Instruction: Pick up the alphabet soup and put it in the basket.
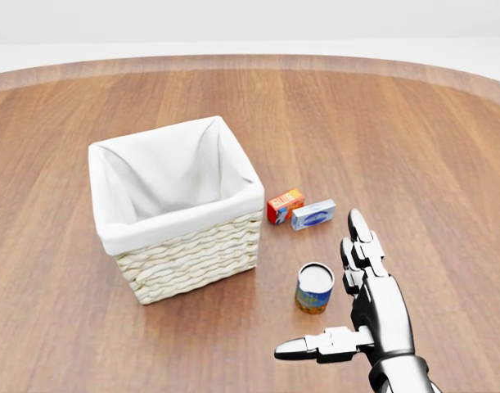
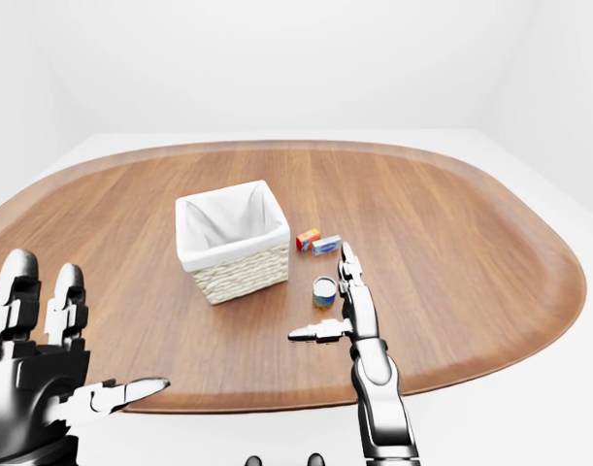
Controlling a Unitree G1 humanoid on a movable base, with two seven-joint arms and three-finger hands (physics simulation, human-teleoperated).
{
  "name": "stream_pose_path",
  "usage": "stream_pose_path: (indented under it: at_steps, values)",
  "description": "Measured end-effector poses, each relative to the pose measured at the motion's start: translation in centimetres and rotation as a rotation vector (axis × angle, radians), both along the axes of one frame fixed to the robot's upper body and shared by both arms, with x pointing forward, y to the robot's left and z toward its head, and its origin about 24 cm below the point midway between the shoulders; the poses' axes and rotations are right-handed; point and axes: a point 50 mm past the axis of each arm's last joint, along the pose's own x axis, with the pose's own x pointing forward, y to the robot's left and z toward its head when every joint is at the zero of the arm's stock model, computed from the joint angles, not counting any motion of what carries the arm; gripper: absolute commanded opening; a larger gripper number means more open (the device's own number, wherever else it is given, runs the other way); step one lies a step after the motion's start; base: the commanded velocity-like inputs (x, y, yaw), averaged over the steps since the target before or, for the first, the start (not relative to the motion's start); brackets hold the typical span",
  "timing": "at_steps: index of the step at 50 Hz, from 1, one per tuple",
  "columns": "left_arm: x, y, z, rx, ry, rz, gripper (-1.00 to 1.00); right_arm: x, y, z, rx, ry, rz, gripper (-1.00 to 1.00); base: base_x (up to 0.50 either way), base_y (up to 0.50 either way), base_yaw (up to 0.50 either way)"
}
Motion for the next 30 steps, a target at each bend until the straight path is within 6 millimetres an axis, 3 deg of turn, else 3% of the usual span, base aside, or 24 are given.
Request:
stream_pose_path:
  at_steps: [24,30]
  values:
    - [-0.8,-0.9,-0.1,0.011,0.035,-0.042,1.00,-0.1,0.2,0.0,-0.004,-0.001,0.012,1.00,0.36,0.00,0.00]
    - [-0.7,-1.1,-0.2,0.015,0.044,-0.049,1.00,0.0,0.2,-0.1,-0.005,0.000,0.005,1.00,0.00,0.00,0.00]
